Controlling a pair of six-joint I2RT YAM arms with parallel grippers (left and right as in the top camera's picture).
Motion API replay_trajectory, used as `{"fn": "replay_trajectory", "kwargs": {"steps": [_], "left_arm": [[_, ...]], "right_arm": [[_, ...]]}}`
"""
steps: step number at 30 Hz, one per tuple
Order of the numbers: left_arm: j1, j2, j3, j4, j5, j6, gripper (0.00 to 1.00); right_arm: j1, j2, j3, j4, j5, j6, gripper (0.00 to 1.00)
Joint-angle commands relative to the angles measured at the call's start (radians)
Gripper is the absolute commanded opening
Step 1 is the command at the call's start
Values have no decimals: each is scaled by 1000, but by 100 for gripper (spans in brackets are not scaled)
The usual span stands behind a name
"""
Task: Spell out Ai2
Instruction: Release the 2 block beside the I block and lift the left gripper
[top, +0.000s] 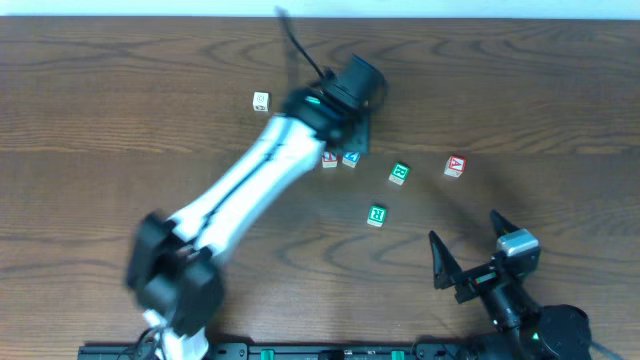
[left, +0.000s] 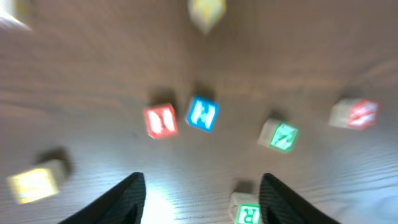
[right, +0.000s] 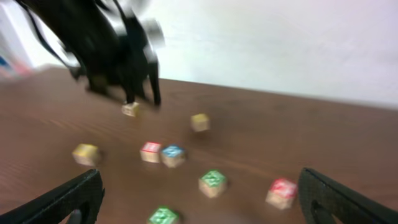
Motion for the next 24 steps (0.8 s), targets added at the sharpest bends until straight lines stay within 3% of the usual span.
{"fn": "replay_trajectory", "kwargs": {"steps": [1,9,15,20,22,24], "left_arm": [[96,-114,29,-28,-13,63,65],[283,-212,29,-142,-11,117,68],[315,-212,28,-211,-11,117,67],[311,-212,28,-204,-11,117,68],[311,-212,28,-200,-12,117,67],[311,-212,28,-192,-12,117,68]], "right_arm": [[-9,-5,10,-5,-111,241,99],[-9,-5,10,-70,-342,328,99],[-9,-5,5,-174,-319,328,99],[-9,12,5,-61,-228,299,99],[-9,68,5,-38,-124,332,91],[-9,172,7,-5,-60,351,90]]}}
